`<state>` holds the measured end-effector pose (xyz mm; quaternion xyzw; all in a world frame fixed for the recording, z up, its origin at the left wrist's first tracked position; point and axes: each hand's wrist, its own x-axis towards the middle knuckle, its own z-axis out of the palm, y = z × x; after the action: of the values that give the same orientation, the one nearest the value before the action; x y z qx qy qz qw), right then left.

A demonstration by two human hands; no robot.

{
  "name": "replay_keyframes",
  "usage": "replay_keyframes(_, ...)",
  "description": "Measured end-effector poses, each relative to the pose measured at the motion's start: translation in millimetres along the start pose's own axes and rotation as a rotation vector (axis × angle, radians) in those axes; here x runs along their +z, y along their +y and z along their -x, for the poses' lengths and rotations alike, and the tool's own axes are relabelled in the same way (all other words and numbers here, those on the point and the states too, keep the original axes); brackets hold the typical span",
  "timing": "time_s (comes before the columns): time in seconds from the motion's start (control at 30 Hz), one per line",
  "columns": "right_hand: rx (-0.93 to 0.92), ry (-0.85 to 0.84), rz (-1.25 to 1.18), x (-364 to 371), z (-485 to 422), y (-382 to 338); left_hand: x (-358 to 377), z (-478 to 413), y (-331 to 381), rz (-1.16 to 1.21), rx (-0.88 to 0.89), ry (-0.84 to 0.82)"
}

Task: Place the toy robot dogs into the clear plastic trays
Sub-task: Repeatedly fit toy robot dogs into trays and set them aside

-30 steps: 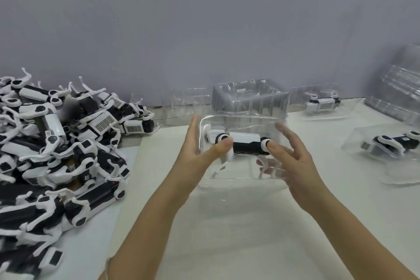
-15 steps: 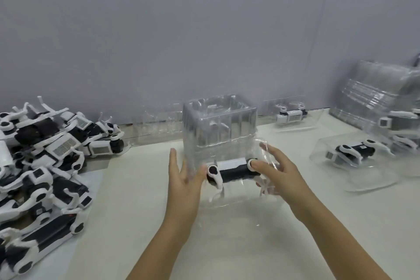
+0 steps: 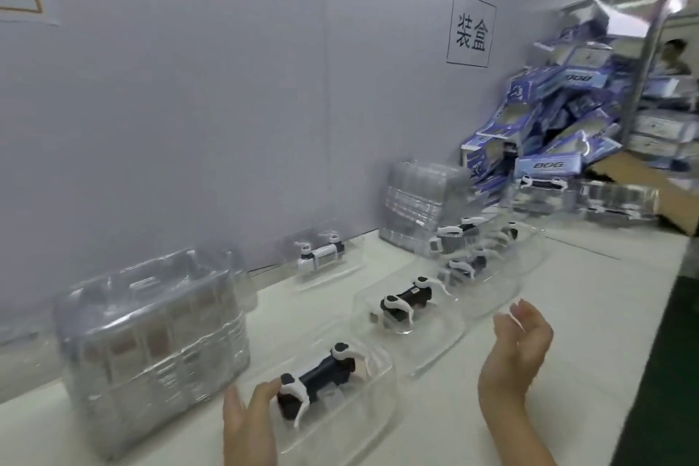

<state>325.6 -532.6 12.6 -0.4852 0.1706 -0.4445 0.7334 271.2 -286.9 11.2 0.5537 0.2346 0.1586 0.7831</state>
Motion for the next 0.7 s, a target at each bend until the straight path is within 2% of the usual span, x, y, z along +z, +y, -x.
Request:
replay_keyframes(0.07,0.184,0.125,-0.084,-12,-21,16,29,5,-1,0.022,-0.016,0.004)
replay_keyframes(0.13,0.347,0.164,-0.166,-18,-35,26,51,3,-8,0.005,-0.023,0.005)
replay_keyframes(0.27,0.474,0.058,-0.229,-17,-38,28,87,-3,-23,-0.059,-0.080,-0.016)
replay_keyframes(0.5,0.379,-0.039,-0.145,-11,-31,32,150,-13,-37,-0.067,-0.106,-0.043)
replay_keyframes(0.7,0.317,-0.132,-0.099,-9,-28,34,150,-3,-41,-0.085,-0.011,-0.154)
